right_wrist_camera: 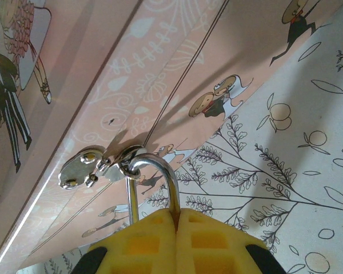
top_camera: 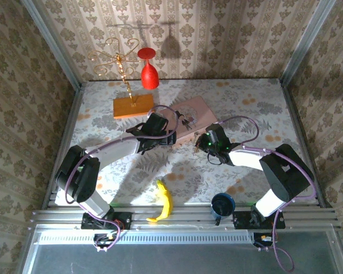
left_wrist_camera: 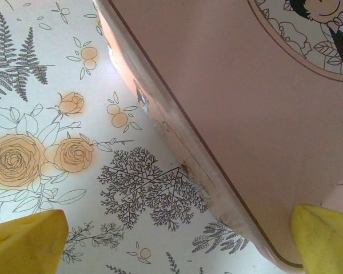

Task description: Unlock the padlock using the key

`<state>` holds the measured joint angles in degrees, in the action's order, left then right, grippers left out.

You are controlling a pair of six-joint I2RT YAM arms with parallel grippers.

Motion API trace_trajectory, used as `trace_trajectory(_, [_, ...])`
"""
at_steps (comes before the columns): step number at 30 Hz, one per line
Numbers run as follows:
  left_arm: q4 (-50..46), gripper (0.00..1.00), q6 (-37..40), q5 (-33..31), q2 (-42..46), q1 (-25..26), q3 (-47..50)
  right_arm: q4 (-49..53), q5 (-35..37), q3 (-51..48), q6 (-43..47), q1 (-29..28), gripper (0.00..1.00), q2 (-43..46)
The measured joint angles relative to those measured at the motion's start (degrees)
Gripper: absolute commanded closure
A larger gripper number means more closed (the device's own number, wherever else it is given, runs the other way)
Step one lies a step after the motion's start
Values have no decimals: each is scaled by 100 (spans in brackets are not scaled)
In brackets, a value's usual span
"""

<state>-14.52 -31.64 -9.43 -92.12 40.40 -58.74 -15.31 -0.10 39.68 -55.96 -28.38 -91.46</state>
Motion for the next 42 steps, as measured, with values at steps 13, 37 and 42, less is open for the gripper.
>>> trace_trajectory(13, [247, 0, -474, 33, -70, 2, 59, -173, 223, -103, -101, 0, 100, 98])
trace_trajectory(37, [975, 11, -719, 323, -4, -85, 466, -114, 407, -140, -83, 26, 100, 243])
trace_trajectory(42, [988, 11, -719, 339, 2, -107, 474, -118, 420, -138, -83, 35, 100, 223])
